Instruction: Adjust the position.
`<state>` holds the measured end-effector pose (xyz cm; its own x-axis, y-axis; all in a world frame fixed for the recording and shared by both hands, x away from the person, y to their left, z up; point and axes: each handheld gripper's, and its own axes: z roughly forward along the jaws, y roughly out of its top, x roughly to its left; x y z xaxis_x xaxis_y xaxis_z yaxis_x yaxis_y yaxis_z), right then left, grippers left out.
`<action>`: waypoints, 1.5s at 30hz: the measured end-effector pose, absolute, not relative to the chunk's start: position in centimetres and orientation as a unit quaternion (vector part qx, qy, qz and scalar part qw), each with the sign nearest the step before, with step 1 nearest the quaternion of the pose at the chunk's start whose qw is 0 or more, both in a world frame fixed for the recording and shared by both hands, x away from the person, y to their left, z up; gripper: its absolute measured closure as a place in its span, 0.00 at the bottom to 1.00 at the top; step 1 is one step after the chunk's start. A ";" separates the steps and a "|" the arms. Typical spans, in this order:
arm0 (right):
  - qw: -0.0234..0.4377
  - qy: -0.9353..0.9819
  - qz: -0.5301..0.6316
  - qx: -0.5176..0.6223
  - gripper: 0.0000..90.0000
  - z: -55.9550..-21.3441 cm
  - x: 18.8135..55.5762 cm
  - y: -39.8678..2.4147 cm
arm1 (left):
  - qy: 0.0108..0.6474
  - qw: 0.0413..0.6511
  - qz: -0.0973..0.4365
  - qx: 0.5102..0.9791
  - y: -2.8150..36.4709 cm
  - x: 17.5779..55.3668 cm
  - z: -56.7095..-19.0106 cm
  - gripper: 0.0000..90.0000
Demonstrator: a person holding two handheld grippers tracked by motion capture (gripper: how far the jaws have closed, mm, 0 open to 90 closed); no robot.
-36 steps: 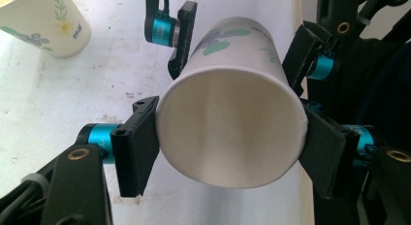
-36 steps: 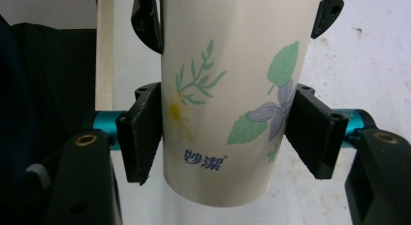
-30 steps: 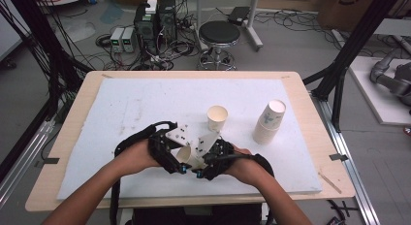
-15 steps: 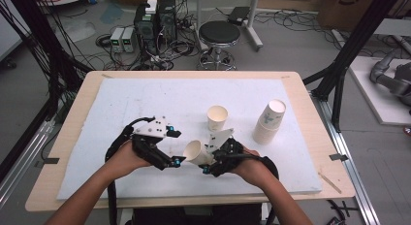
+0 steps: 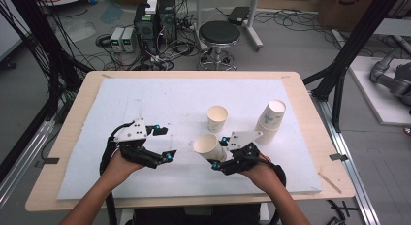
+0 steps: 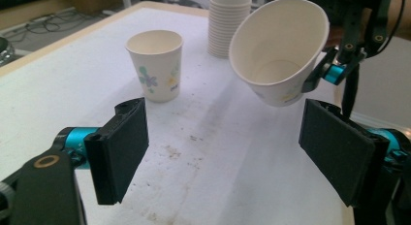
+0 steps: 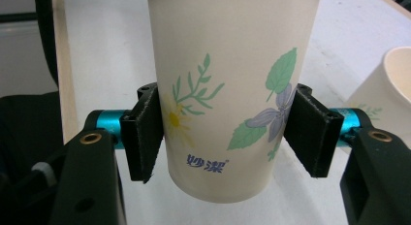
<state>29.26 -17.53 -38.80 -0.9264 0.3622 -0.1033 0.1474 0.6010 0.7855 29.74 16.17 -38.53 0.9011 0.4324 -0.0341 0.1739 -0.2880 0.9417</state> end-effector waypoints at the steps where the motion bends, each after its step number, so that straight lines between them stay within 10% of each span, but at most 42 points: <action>1: 0.127 0.880 0.432 0.150 0.40 -38.9 29.1 -17.9 | 0.193 0.566 0.118 0.792 16.3 29.7 -38.8 0.20; 45: 0.162 0.779 0.569 0.208 0.39 -39.3 30.2 -18.2 | 0.280 0.586 0.184 0.738 21.2 28.3 -42.6 0.21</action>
